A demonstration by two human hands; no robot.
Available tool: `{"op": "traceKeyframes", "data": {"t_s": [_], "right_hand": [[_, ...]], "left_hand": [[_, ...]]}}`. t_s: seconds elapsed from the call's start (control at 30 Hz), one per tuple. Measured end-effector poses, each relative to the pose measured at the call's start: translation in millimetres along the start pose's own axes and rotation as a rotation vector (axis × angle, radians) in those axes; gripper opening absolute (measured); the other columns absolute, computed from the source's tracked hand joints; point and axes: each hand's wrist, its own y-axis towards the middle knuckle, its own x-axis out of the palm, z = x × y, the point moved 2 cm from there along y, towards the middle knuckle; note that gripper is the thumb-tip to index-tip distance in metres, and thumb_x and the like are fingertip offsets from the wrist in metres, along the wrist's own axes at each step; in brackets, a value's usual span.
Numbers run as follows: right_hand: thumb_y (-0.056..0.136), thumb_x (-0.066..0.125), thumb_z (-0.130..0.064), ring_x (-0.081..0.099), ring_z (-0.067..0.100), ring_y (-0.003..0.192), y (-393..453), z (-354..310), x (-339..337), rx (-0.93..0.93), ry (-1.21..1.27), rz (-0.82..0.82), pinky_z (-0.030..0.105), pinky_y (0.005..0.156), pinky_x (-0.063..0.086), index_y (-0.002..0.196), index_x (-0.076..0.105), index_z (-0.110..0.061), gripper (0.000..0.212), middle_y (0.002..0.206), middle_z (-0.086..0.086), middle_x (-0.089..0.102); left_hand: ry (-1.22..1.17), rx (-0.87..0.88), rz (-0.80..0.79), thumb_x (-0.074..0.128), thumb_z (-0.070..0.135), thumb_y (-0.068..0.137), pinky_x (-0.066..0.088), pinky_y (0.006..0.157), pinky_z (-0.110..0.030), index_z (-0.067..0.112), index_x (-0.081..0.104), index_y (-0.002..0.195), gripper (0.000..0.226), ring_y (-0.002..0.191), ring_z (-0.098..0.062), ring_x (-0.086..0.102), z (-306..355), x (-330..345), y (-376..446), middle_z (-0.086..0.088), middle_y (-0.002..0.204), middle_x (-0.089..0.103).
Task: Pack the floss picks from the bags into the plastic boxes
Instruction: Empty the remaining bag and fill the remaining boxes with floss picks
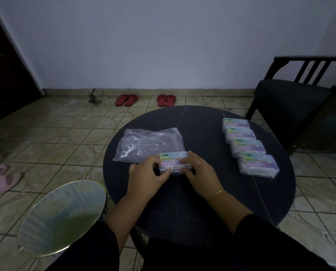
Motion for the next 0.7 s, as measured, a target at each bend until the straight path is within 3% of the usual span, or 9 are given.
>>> {"op": "traceKeyframes", "data": {"t_s": [0.13,0.23,0.43,0.6,0.7], "right_hand": [[0.09,0.062,-0.016,0.036,0.011,0.135,-1.6,-0.4,-1.3,-0.009,0.055,0.04,0.012,0.103,0.026,0.125,0.059,-0.022,0.035,0.147,0.002,0.04],[0.089,0.063,-0.016,0.037,0.011,0.135,-2.7,0.0,-1.2,-0.015,0.073,0.046,0.016,0.106,0.028,0.123,0.061,-0.022,0.034,0.145,0.004,0.043],[0.088,0.066,-0.019,0.038,0.01,0.133,-2.2,1.2,-3.0,0.03,0.044,0.017,0.013,0.105,0.025,0.123,0.062,-0.021,0.036,0.147,0.001,0.04],[0.091,0.062,-0.024,0.034,0.008,0.136,-4.0,1.5,-3.4,0.017,-0.049,-0.024,0.006,0.103,0.016,0.13,0.056,-0.024,0.04,0.151,-0.003,0.034],[0.092,0.06,-0.023,0.034,0.007,0.136,-5.2,2.8,-2.3,0.0,-0.094,-0.022,0.004,0.102,0.013,0.132,0.054,-0.025,0.04,0.151,-0.003,0.033]], "left_hand": [[-0.113,-0.066,-0.002,0.07,0.046,0.078,0.03,0.096,-0.026,0.027,0.052,0.115,0.045,0.094,-0.003,0.055,2.2,2.5,-1.8,0.016,0.112,0.06],[-0.128,-0.062,-0.029,0.066,0.044,0.083,0.026,0.096,-0.026,0.029,0.051,0.128,0.05,0.107,-0.004,0.052,3.1,7.0,-2.5,0.016,0.122,0.053],[0.24,0.105,-0.092,0.041,0.048,0.096,0.025,0.1,-0.031,0.033,0.035,0.144,0.051,0.13,-0.009,0.039,-0.8,4.6,-4.8,0.012,0.15,0.034],[0.393,0.161,-0.092,0.022,0.052,0.098,0.029,0.094,-0.03,0.033,0.025,0.148,0.053,0.124,-0.012,0.046,-5.5,5.1,-5.9,0.01,0.15,0.036],[0.41,0.165,-0.091,0.024,0.049,0.099,0.029,0.093,-0.029,0.032,0.024,0.148,0.052,0.124,-0.012,0.045,-4.5,6.4,-5.9,0.01,0.15,0.036]]}}
